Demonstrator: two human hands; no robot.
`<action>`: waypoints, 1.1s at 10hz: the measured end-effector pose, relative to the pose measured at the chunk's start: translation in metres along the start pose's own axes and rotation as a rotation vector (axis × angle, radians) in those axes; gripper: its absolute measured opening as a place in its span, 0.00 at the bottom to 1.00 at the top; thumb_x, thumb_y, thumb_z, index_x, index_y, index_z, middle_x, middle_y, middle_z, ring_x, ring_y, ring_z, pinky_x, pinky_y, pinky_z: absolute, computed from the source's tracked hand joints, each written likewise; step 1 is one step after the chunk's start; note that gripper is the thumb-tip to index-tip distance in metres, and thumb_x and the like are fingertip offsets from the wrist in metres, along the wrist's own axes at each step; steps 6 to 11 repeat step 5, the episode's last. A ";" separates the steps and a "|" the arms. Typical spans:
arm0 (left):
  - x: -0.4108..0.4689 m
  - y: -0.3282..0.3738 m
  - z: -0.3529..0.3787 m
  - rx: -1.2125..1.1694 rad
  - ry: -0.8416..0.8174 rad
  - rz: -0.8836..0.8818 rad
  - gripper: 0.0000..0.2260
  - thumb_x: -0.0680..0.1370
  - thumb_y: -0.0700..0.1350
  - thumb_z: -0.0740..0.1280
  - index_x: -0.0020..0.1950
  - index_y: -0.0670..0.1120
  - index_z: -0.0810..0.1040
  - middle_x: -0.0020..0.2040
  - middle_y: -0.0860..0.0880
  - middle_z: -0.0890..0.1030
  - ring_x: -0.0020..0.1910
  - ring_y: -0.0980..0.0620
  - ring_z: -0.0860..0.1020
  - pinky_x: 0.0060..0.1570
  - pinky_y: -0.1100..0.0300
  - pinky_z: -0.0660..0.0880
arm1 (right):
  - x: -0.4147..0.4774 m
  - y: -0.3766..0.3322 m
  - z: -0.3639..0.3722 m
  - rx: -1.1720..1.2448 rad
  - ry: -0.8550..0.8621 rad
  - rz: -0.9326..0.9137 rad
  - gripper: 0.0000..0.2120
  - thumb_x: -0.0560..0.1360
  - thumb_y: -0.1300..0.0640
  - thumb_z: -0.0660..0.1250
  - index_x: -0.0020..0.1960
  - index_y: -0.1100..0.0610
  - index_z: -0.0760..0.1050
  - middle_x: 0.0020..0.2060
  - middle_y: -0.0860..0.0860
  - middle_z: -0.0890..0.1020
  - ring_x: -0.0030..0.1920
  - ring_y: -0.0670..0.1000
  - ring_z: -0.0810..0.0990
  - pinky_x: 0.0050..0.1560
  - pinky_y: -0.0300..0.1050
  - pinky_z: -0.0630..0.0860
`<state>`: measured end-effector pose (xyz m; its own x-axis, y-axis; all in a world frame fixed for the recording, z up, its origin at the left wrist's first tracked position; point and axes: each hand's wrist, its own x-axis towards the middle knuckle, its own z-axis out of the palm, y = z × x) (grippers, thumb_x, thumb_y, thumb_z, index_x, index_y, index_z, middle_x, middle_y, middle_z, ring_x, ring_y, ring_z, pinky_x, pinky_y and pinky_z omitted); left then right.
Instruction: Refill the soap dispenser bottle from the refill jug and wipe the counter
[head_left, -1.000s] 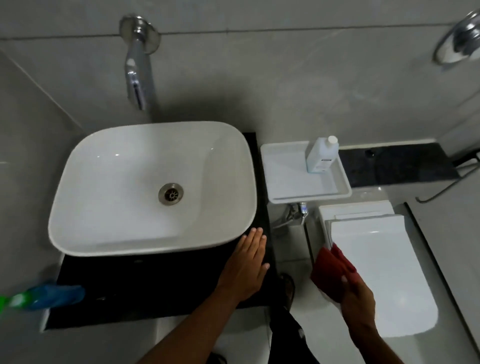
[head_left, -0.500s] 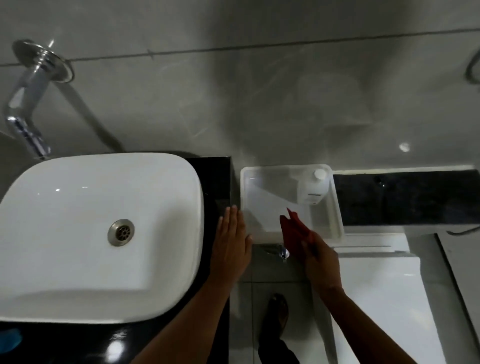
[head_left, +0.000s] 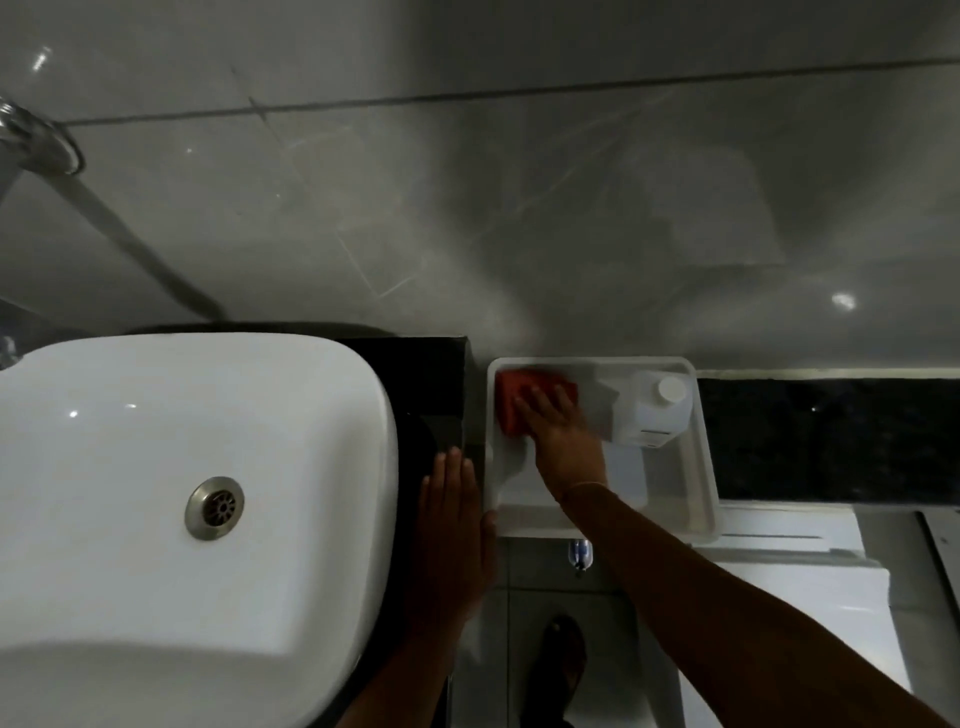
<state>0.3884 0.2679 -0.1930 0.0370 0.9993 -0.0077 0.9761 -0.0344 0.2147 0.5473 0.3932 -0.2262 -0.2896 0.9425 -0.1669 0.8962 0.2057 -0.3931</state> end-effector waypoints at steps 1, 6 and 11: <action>0.001 0.001 0.002 -0.029 0.048 0.003 0.27 0.82 0.50 0.53 0.77 0.37 0.65 0.78 0.38 0.64 0.78 0.38 0.61 0.78 0.49 0.50 | -0.001 0.016 0.029 -0.113 -0.197 -0.063 0.34 0.80 0.63 0.60 0.79 0.43 0.51 0.80 0.49 0.51 0.80 0.58 0.43 0.80 0.57 0.44; -0.010 0.026 -0.033 -0.124 -0.040 0.061 0.28 0.83 0.51 0.57 0.79 0.37 0.58 0.80 0.37 0.58 0.80 0.38 0.55 0.79 0.42 0.55 | -0.093 -0.044 -0.112 0.650 0.341 0.202 0.23 0.79 0.67 0.61 0.69 0.48 0.72 0.65 0.50 0.78 0.65 0.50 0.77 0.67 0.42 0.73; -0.010 0.026 -0.033 -0.124 -0.040 0.061 0.28 0.83 0.51 0.57 0.79 0.37 0.58 0.80 0.37 0.58 0.80 0.38 0.55 0.79 0.42 0.55 | -0.093 -0.044 -0.112 0.650 0.341 0.202 0.23 0.79 0.67 0.61 0.69 0.48 0.72 0.65 0.50 0.78 0.65 0.50 0.77 0.67 0.42 0.73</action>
